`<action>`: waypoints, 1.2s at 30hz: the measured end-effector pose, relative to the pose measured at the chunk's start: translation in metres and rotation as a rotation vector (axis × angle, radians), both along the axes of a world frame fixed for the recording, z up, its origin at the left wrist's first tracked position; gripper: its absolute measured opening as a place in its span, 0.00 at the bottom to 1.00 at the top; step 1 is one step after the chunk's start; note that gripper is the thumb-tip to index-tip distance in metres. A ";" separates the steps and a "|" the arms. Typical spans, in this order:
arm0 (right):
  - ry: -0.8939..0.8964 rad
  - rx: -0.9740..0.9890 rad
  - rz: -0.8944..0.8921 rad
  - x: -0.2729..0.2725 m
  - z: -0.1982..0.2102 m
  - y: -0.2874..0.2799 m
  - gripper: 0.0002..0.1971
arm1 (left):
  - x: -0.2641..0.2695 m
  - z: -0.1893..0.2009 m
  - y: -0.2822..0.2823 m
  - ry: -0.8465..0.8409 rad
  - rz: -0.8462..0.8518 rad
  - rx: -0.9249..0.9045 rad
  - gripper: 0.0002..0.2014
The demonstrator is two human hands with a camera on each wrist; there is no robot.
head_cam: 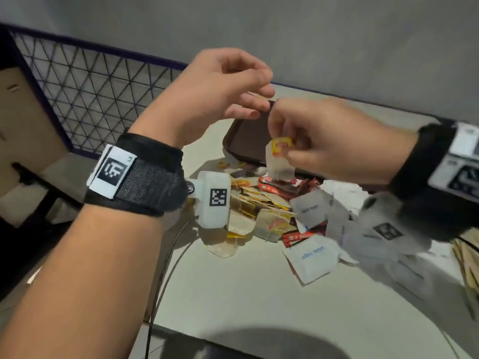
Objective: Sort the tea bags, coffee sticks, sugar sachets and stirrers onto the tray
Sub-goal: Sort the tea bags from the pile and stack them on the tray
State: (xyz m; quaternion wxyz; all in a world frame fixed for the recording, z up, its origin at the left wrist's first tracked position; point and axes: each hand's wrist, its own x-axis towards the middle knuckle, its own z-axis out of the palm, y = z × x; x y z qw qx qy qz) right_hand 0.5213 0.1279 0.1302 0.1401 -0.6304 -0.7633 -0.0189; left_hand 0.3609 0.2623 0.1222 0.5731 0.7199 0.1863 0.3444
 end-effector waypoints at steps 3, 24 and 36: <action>-0.171 -0.078 0.124 -0.006 -0.013 -0.025 0.08 | 0.012 0.005 -0.003 -0.039 -0.013 -0.053 0.10; -0.509 -0.034 -0.007 -0.063 -0.042 -0.088 0.44 | -0.004 -0.005 0.001 -0.168 -0.077 -0.149 0.11; -0.066 -0.282 -0.109 -0.045 -0.019 -0.056 0.10 | 0.001 -0.011 -0.006 -0.122 -0.199 -0.248 0.15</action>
